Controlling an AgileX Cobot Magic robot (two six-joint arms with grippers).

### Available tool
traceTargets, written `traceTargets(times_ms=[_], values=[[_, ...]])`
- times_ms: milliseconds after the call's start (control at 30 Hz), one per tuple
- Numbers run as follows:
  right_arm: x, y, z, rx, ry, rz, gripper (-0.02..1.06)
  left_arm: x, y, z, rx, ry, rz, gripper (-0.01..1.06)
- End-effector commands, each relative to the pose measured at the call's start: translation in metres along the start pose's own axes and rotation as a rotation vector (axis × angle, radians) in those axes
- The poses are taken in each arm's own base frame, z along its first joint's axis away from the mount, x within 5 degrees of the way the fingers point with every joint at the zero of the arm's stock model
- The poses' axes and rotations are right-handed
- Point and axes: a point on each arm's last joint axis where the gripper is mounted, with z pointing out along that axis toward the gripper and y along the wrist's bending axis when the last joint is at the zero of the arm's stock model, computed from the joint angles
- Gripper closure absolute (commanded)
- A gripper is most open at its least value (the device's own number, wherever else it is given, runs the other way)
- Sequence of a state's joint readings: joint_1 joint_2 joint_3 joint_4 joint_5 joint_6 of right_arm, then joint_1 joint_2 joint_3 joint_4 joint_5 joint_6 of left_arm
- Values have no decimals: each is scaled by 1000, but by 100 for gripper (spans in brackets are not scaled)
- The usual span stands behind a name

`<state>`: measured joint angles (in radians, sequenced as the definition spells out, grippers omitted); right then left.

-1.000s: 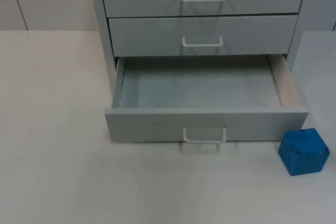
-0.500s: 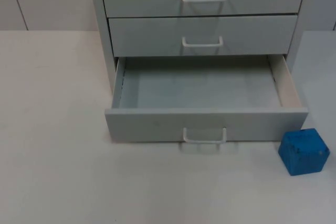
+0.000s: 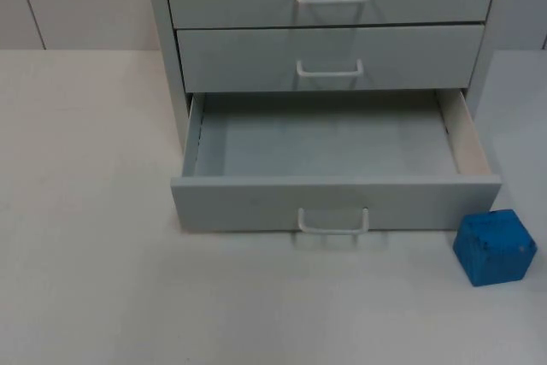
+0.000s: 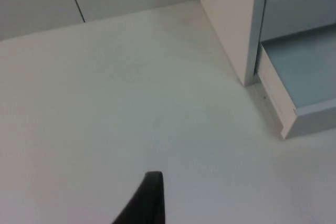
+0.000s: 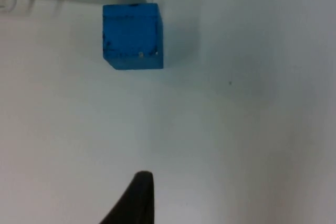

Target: Open the drawer with the left hand, place the block into the drawer with the right hand, then close the drawer with the left hand.

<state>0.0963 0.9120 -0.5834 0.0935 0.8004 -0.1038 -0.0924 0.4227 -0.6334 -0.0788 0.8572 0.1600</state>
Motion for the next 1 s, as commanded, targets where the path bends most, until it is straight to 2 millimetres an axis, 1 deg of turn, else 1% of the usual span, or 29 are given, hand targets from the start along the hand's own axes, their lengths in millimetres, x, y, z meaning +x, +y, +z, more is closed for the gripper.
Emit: traceTargets(times_ms=[0,100,133,200,233,267,333,367,400,433,467,600,633,733,767,800,867,933,967], values=[[1,1,8,-18,55,-1,0,5,-1,7,12,-13,0,0],[-7,1,18,-41,130,20,3,9,-1,11,12,-8,14,0],[-7,1,18,-41,130,20,3,9,-1,11,12,-8,14,0],[-18,7,27,-61,152,5,5,8,-1,11,12,-11,13,0],[-23,13,30,-77,156,-23,6,8,-1,11,12,-11,13,0],[-23,13,30,-77,156,-23,6,8,-1,11,12,-11,13,0],[-36,35,45,-85,139,-85,6,9,-2,11,13,-9,13,0],[-39,40,47,-73,124,-86,6,9,-2,11,13,-7,13,0],[-43,52,60,-26,108,-80,6,9,-2,11,13,-7,13,0],[-45,58,70,15,102,-83,6,9,-1,11,12,-7,14,0],[-45,58,70,15,102,-83,6,9,-1,11,12,-7,14,0],[-49,84,109,73,57,-141,6,9,-2,10,12,-8,14,0],[-49,84,109,73,57,-141,6,9,-2,10,12,-8,14,0],[-49,94,137,44,20,-93,6,9,-2,10,12,-8,14,0],[-49,96,145,34,10,-101,6,9,-1,10,10,-7,16,0],[-49,96,145,34,10,-101,6,9,-1,10,10,-7,16,0],[-46,98,163,40,15,-103,6,9,-2,8,9,-18,16,0],[-44,97,175,64,8,-128,6,10,-2,5,6,-34,26,0],[-43,96,180,80,5,-108,6,10,-2,3,4,-43,32,0]])
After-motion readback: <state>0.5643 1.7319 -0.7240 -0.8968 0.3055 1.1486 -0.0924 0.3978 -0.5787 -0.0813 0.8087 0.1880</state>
